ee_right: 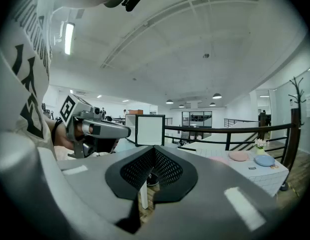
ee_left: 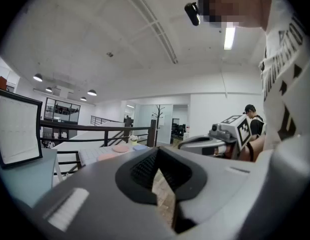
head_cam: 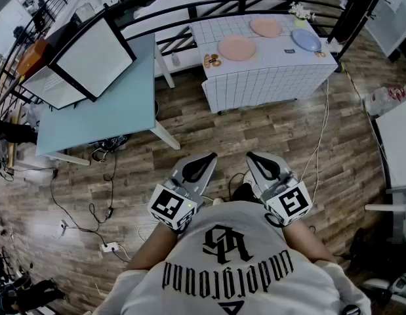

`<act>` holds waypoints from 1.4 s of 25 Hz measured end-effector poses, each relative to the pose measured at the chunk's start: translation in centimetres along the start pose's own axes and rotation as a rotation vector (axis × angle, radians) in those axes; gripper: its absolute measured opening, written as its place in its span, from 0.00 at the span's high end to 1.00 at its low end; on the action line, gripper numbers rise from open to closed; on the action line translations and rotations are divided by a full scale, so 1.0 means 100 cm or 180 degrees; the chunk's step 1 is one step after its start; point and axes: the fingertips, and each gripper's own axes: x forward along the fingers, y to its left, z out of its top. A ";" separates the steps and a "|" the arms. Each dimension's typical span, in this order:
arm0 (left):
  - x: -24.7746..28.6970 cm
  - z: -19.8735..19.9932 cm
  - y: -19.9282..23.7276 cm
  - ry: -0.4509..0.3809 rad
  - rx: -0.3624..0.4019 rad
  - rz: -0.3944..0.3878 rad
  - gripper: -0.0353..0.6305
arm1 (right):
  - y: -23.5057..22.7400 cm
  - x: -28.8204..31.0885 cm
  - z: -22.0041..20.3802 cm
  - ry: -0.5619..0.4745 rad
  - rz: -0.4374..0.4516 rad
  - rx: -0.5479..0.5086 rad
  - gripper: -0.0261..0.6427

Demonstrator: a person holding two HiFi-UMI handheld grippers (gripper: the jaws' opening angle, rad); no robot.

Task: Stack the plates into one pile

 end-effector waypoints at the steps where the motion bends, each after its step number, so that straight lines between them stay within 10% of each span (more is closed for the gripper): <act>1: 0.001 -0.002 0.002 0.0012 -0.0020 0.0001 0.87 | -0.001 0.002 0.000 -0.0004 -0.0002 0.0000 0.96; 15: 0.062 -0.017 0.019 0.0155 -0.0124 -0.0027 0.87 | -0.065 0.016 -0.023 0.0150 -0.0077 0.0149 0.96; 35: 0.279 0.014 0.053 0.0074 -0.0110 -0.0030 0.87 | -0.290 0.013 -0.002 0.0023 -0.0034 0.0063 0.96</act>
